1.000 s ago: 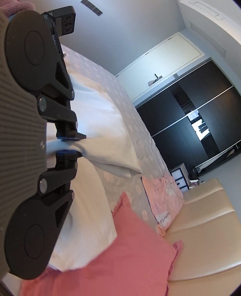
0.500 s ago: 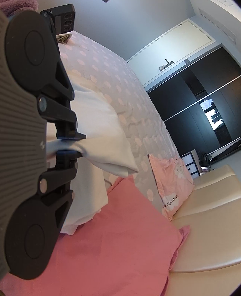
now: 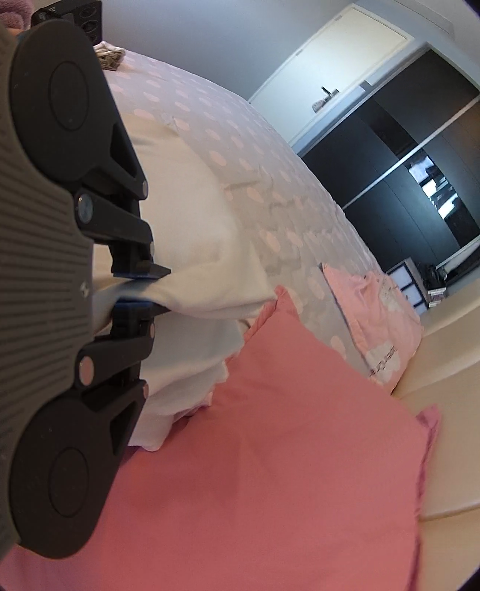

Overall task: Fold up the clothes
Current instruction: 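Carry the folded T-shirt with both tools onto the clothes stack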

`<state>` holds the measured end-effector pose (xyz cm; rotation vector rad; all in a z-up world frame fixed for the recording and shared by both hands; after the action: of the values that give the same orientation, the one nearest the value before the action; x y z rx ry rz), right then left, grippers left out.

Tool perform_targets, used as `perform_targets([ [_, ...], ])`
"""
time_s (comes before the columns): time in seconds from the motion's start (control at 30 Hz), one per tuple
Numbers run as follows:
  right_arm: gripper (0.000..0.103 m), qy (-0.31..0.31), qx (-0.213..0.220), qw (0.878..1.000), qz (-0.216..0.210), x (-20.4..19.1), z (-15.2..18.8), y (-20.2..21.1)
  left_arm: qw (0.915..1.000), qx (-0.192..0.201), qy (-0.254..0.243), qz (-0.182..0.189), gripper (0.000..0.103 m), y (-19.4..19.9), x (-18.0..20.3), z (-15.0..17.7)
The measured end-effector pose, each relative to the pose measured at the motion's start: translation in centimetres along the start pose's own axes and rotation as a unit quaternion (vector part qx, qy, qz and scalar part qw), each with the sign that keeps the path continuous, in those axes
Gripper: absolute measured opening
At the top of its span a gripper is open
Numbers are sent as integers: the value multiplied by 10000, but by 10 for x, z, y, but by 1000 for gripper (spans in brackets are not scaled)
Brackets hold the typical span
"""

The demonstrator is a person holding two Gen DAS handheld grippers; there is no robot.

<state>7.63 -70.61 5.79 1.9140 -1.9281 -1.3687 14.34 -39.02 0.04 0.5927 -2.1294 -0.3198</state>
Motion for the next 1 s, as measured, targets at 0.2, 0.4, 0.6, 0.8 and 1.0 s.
perform_targets([
  [0.2, 13, -227, 148, 9996, -57, 9, 10, -8, 9998, -179, -119, 29, 14, 3, -3, -1],
  [0.4, 37, 292, 542, 9973, 389, -11, 1, 31, 9966, 111, -748, -317, 31, 42, 8, -18],
  [0.6, 12, 507, 1024, 9921, 514, -43, -15, 36, 9925, 630, -994, -339, 27, 48, 24, -52],
  [0.8, 12, 428, 1086, 9925, 366, -61, -25, -13, 9917, 468, -1145, -342, 25, 11, 22, -53],
  [1.0, 4, -55, 808, 9952, 551, -27, -14, -58, 9849, 105, -1499, -858, 7, -26, -3, -43],
])
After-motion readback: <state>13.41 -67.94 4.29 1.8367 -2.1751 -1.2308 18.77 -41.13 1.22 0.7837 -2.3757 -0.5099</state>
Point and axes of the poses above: each gripper's, at about its wrist camera, not at the fingertips, and y roughly against the way its jaws point, x to its right, z to its underside, the point moved 2 cm from there along -y, roughly the way its jaws point, and after that the axes turned 1 degree about y, right-handed, at the moved point
